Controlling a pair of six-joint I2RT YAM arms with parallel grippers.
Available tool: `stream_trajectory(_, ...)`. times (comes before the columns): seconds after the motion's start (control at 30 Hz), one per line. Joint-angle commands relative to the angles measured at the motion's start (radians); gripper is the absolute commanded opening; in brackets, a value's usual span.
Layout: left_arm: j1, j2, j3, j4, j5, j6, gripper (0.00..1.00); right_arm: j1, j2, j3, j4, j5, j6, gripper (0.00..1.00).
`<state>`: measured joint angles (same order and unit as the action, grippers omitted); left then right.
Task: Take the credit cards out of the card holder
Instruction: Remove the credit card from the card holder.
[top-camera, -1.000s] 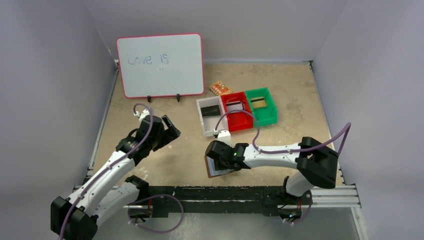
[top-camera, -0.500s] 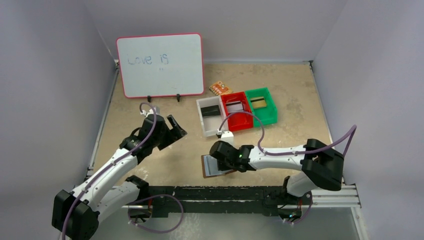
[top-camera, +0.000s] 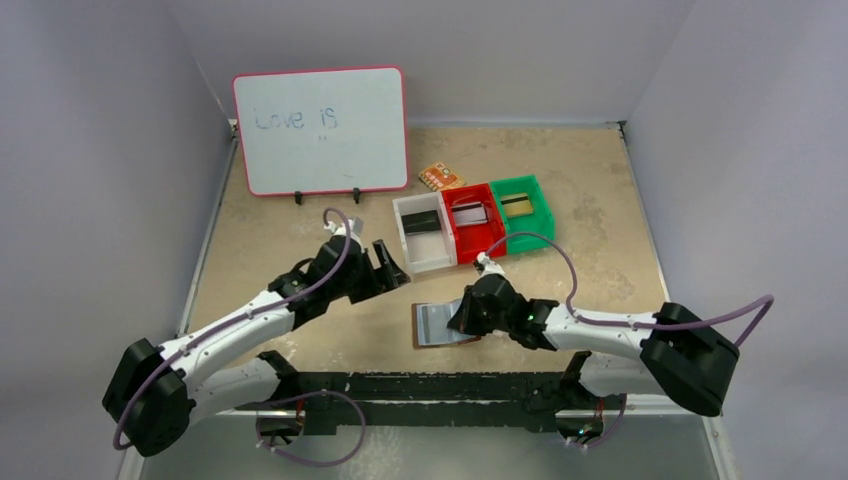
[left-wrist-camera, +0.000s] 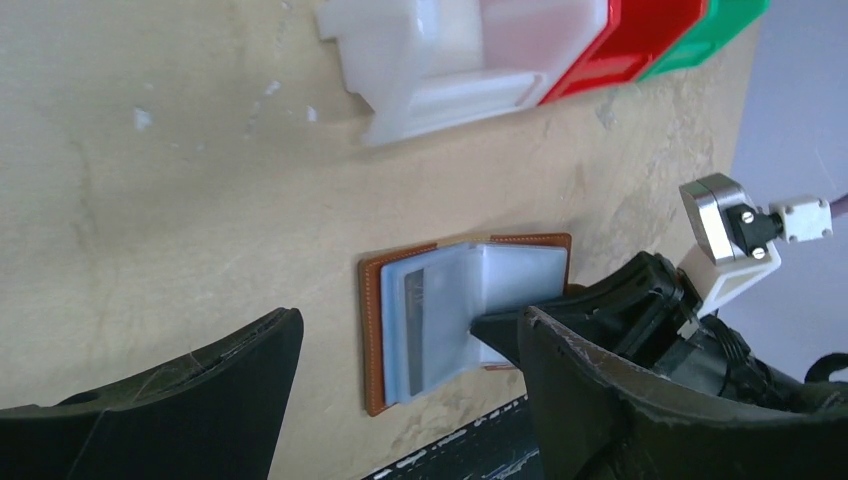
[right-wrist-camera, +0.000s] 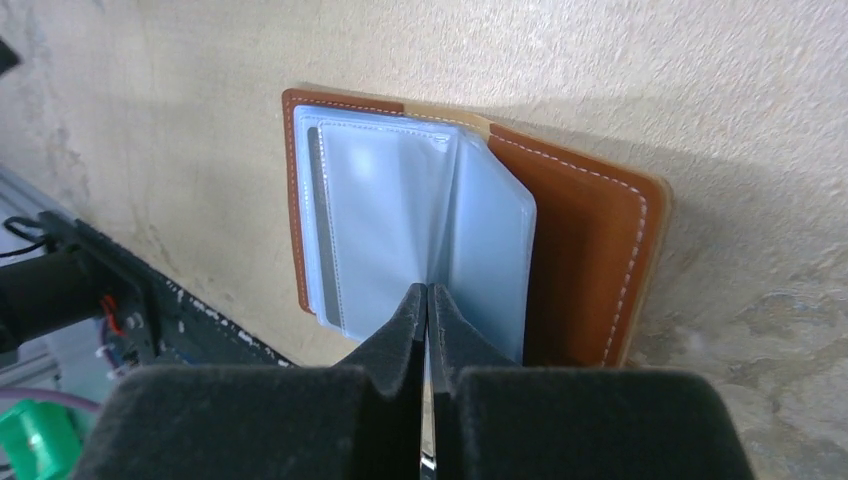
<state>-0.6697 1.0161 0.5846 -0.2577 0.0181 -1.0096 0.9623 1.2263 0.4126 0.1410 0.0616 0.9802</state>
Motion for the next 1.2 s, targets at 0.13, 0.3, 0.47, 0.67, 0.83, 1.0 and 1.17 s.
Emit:
stream_trajectory(0.13, -0.192, 0.157, 0.012, 0.241, -0.053, -0.086, 0.78, -0.047, -0.063, -0.142, 0.254, -0.115, 0.119, 0.00)
stream_trajectory(0.3, -0.297, 0.266, 0.044, 0.297, -0.101, -0.108, 0.78, -0.069, -0.084, -0.174, 0.264, -0.120, 0.136, 0.00)
stream_trajectory(0.47, -0.343, 0.329, 0.069, 0.337, -0.137, -0.128, 0.78, -0.086, -0.095, -0.205, 0.271, -0.128, 0.156, 0.00)
stream_trajectory(0.67, -0.362, 0.383, 0.091, 0.378, -0.142, -0.135, 0.78, -0.099, -0.110, -0.238, 0.277, -0.129, 0.181, 0.00)
stream_trajectory(0.83, -0.374, 0.431, 0.099, 0.400, -0.135, -0.141, 0.77, -0.105, -0.113, -0.248, 0.278, -0.129, 0.187, 0.00)
stream_trajectory(1.0, -0.385, 0.473, 0.101, 0.459, -0.094, -0.155, 0.77, -0.108, -0.114, -0.253, 0.276, -0.126, 0.192, 0.00)
stream_trajectory(1.17, -0.405, 0.511, 0.115, 0.494, -0.069, -0.165, 0.74, -0.110, -0.123, -0.240, 0.247, -0.118, 0.188, 0.03)
